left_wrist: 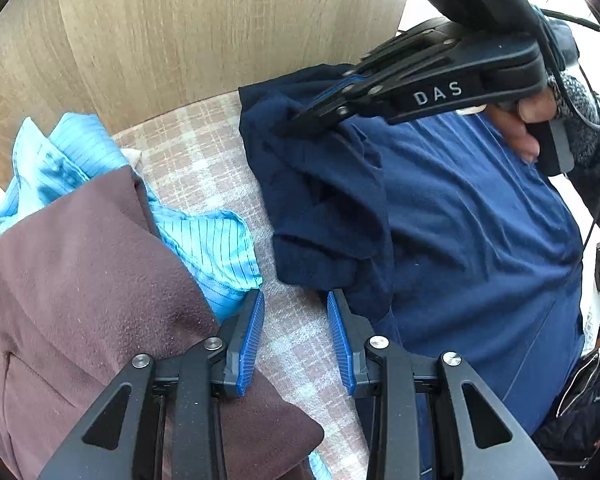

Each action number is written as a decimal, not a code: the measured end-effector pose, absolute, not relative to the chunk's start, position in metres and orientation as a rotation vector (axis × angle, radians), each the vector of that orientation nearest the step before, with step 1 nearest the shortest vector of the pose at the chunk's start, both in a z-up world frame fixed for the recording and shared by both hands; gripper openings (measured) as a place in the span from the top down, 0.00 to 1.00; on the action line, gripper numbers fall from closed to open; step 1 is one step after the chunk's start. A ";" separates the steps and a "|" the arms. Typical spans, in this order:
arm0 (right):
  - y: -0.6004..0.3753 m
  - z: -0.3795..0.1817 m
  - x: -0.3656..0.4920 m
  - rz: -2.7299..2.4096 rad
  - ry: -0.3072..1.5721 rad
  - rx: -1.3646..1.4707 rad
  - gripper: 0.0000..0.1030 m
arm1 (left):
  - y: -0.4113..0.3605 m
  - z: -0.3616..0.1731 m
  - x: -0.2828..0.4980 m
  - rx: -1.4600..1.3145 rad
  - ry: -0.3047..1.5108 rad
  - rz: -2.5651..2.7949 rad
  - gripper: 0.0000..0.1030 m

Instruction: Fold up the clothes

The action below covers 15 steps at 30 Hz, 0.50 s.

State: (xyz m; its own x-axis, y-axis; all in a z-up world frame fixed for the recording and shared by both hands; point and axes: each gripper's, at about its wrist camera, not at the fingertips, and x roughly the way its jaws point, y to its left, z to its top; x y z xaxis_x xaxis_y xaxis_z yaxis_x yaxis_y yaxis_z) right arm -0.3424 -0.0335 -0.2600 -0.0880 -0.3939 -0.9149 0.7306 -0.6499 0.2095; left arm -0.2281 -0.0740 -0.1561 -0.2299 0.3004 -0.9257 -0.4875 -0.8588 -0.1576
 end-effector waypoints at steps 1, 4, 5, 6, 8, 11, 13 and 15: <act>-0.027 -0.264 -0.341 -1.833 0.393 1.417 0.95 | -0.072 -0.156 -0.230 -1.535 0.224 2.116 0.69; -0.006 -0.278 -0.344 -1.825 0.352 1.454 0.95 | -0.066 -0.156 -0.235 -1.518 0.224 2.102 0.69; -0.002 -0.282 -0.347 -1.823 0.328 1.464 0.95 | -0.062 -0.156 -0.237 -1.512 0.232 2.096 0.69; 0.001 -0.283 -0.351 -1.827 0.313 1.466 0.95 | -0.057 -0.156 -0.239 -1.506 0.248 2.088 0.69; 0.005 -0.281 -0.355 -1.830 0.283 1.452 0.95 | -0.049 -0.157 -0.244 -1.507 0.293 2.075 0.69; 0.015 -0.285 -0.361 -1.828 0.251 1.411 0.95 | -0.040 -0.159 -0.253 -1.517 0.323 2.051 0.69; 0.020 -0.281 -0.363 -1.831 0.227 1.399 0.95 | -0.036 -0.160 -0.259 -1.513 0.331 2.029 0.69; 0.023 -0.279 -0.366 -1.837 0.203 1.387 0.95 | -0.032 -0.161 -0.260 -1.499 0.333 1.991 0.69</act>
State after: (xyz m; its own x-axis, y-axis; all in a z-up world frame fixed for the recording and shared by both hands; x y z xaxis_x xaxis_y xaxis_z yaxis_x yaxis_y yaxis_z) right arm -0.3656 0.0232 -0.2789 -0.0708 -0.4989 -0.8637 0.6759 -0.6608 0.3263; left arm -0.2603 -0.0321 -0.1608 -0.1666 0.3219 -0.9320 -0.6076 -0.7779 -0.1601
